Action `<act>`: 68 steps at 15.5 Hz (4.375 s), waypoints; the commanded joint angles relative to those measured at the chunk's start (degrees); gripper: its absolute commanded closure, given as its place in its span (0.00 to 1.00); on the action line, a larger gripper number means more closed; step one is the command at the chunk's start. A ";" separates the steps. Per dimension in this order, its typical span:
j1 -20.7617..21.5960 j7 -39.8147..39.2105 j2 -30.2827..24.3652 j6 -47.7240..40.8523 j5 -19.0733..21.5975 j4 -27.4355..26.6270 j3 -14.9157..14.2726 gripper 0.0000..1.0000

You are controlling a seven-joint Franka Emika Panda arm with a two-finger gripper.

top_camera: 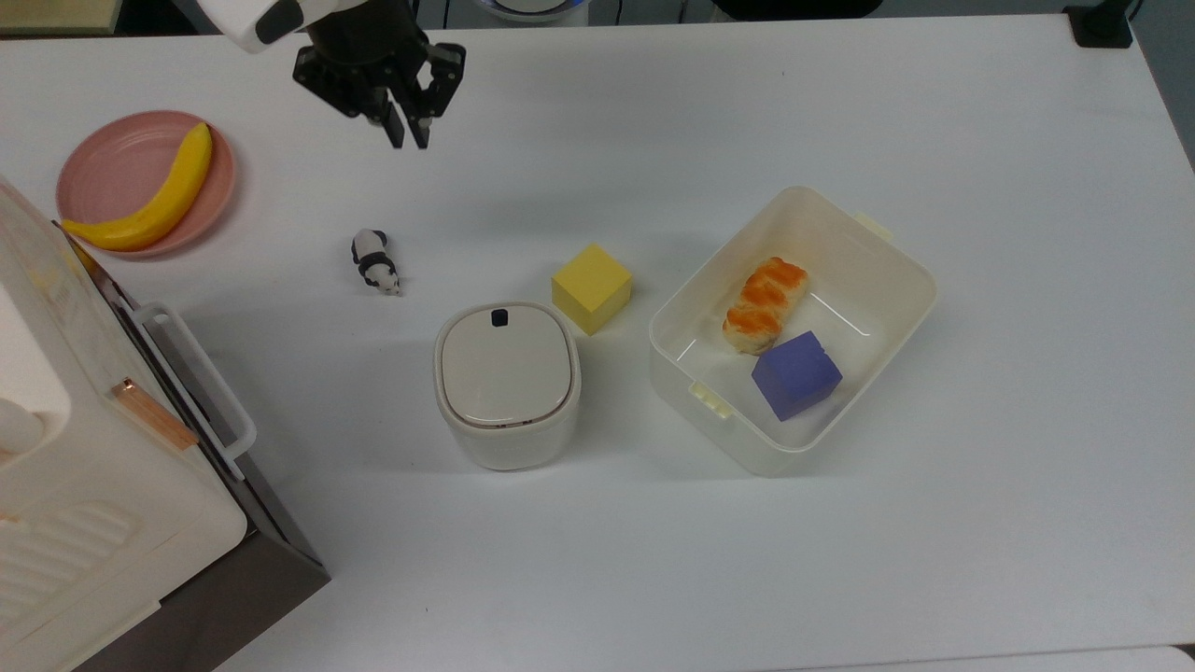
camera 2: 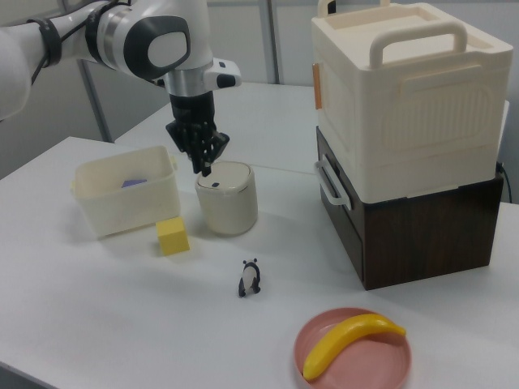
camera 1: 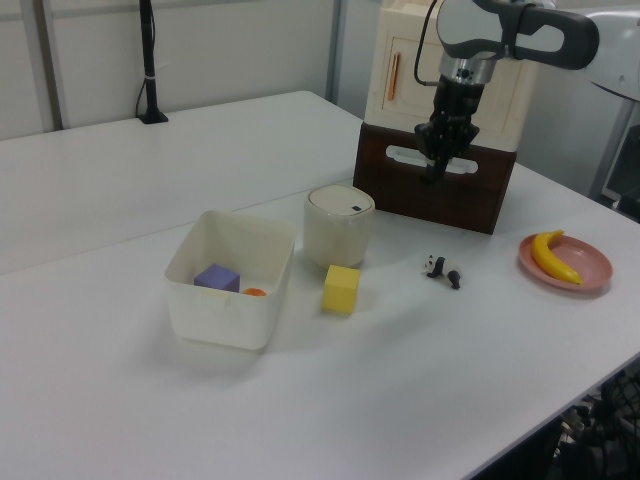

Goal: Slide the drawer open
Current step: 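Move the gripper down to the brown drawer's front handle, then close the gripper on the drawer handle, then pull the drawer handle outward away from the drawer unit, then release the handle and raise the gripper away from the drawer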

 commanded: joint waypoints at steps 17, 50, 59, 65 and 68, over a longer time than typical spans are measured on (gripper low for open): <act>-9.92 -27.39 14.10 34.75 -10.07 2.27 -0.58 0.73; 2.65 -26.77 12.62 9.98 -8.76 1.22 0.30 0.74; 1.07 -18.87 7.35 10.94 -5.94 3.59 -0.49 0.27; 2.12 -6.67 1.89 -0.37 -4.98 4.12 0.30 0.00; 4.84 5.34 -0.13 -8.72 -4.71 3.86 0.21 0.00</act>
